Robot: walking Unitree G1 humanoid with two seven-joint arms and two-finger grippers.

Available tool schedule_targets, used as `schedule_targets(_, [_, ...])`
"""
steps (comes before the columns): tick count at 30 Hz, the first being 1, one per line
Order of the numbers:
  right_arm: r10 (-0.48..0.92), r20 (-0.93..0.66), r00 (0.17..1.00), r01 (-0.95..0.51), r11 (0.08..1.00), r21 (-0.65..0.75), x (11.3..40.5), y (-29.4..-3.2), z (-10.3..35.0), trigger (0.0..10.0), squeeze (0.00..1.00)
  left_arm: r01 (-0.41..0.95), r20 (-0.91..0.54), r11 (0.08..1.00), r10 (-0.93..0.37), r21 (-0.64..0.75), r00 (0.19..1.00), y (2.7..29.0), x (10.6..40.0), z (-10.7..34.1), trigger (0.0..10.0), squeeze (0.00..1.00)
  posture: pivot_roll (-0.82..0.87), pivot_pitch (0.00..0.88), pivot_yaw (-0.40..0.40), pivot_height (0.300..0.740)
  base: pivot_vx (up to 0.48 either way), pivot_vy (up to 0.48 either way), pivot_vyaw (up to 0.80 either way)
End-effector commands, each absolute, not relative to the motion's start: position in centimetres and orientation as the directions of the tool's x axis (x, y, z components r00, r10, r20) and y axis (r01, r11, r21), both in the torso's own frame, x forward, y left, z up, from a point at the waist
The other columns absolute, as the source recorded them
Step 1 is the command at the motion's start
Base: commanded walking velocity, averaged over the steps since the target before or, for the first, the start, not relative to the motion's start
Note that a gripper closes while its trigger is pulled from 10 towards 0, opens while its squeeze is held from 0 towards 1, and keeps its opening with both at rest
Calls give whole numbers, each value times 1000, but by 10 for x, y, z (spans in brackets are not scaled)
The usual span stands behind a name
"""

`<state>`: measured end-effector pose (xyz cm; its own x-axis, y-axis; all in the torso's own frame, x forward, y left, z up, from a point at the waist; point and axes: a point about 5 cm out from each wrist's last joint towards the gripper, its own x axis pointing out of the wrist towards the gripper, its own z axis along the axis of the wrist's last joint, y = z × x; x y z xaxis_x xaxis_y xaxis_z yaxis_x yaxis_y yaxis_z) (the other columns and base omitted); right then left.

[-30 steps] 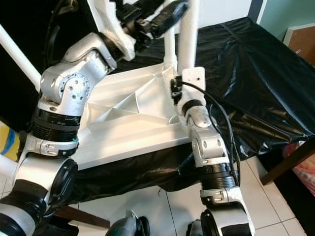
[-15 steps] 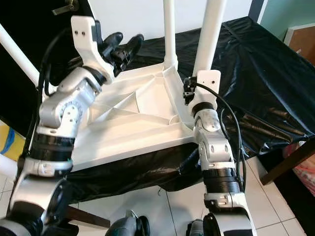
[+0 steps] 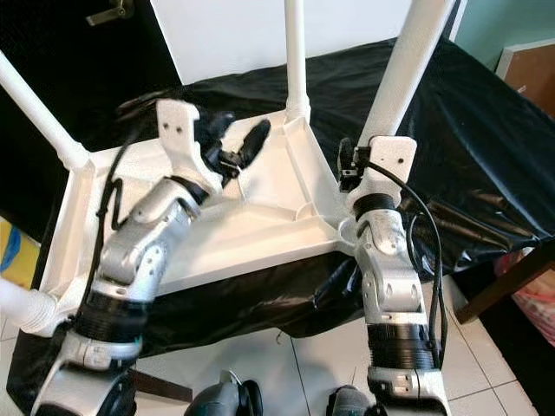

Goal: Building children table

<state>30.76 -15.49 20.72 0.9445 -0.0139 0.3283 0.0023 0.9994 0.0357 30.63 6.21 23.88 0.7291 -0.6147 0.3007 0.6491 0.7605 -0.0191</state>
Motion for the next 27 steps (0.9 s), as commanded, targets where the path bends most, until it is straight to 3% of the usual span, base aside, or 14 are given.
schedule_targets(1, [24, 357, 934, -38, 999, 31, 302, -149, 209, 10000, 0, 698, 291, 715, -676, 37, 677, 59, 296, 235, 10000, 0, -68, 123, 95, 740, 0, 0, 0])
schedule_targets(3, [39, 350, 936, -50, 998, 24, 298, -149, 204, 10000, 0, 752, 244, 654, -744, 79, 622, 55, 286, 223, 10000, 0, -64, 123, 93, 740, 0, 0, 0])
schedule_targets(15, [79, 294, 953, -87, 996, 15, 290, -148, 188, 10000, 0, 865, 96, 478, -878, 156, 468, 52, 262, 191, 10000, 0, -61, 133, 84, 740, 0, 0, 0])
schedule_targets(27, [135, 253, 958, -142, 990, 8, 288, -142, 176, 10000, 0, 903, 21, 397, -917, 164, 399, 53, 248, 177, 10000, 0, -63, 139, 73, 740, 0, 0, 0])
